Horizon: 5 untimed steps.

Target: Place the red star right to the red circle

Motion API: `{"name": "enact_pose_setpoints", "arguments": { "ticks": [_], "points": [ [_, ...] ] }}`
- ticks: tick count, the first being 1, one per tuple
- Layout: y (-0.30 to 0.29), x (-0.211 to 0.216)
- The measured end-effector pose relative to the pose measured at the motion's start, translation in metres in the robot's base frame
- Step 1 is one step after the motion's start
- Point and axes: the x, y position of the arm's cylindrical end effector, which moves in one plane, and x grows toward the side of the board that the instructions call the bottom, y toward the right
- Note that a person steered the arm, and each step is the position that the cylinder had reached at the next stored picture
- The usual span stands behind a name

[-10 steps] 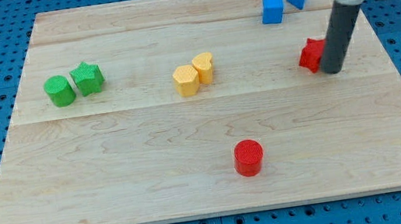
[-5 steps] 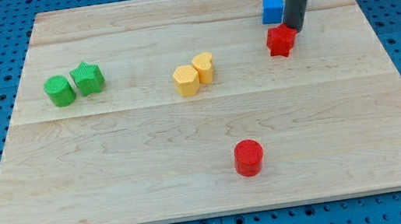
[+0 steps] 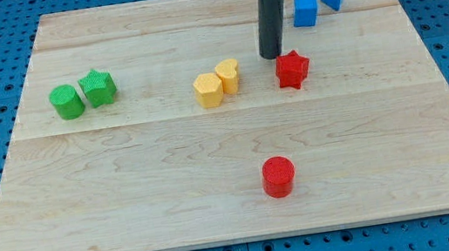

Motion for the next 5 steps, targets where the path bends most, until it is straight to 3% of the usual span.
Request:
{"name": "enact_pose_setpoints", "arguments": {
  "ticks": [2,5],
  "points": [
    [0.048,0.009],
    [0.057,0.107]
  ]
}}
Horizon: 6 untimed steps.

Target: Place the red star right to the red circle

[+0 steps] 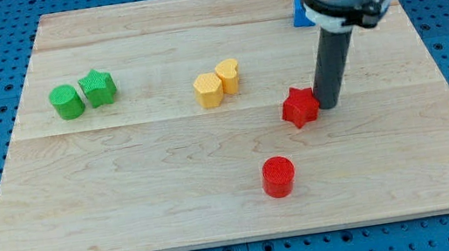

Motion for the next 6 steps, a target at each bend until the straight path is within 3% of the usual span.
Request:
{"name": "enact_pose_setpoints", "arguments": {
  "ticks": [2,6],
  "points": [
    [-0.021,-0.037],
    [-0.041,0.074]
  ]
}}
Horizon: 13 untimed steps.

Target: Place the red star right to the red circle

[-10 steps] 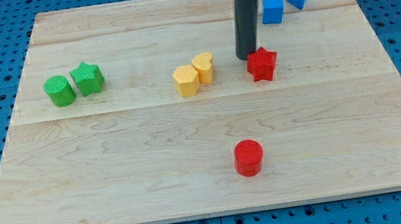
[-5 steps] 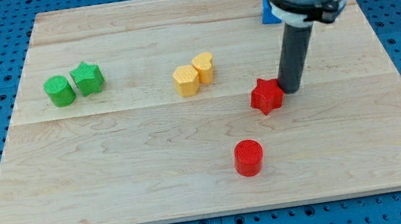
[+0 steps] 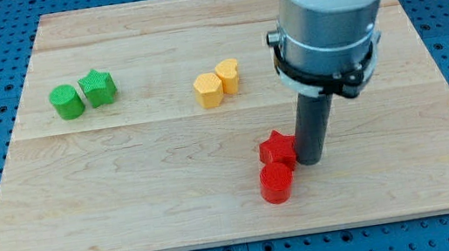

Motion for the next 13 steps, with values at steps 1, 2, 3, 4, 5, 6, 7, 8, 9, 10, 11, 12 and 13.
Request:
{"name": "enact_pose_setpoints", "arguments": {
  "ticks": [1,2,3,4,5,6,7,8,9,10,11,12,13],
  "points": [
    [0.002,0.014],
    [-0.043,0.033],
    [-0.102,0.045],
    [-0.119,0.044],
    [-0.1,0.043],
    [-0.037,0.027],
    [-0.005,-0.017],
    [-0.003,-0.017],
    [0.034,-0.036],
    [-0.002,-0.023],
    [-0.066,-0.008],
    [-0.018,-0.004],
    [0.033,-0.036]
  ]
}}
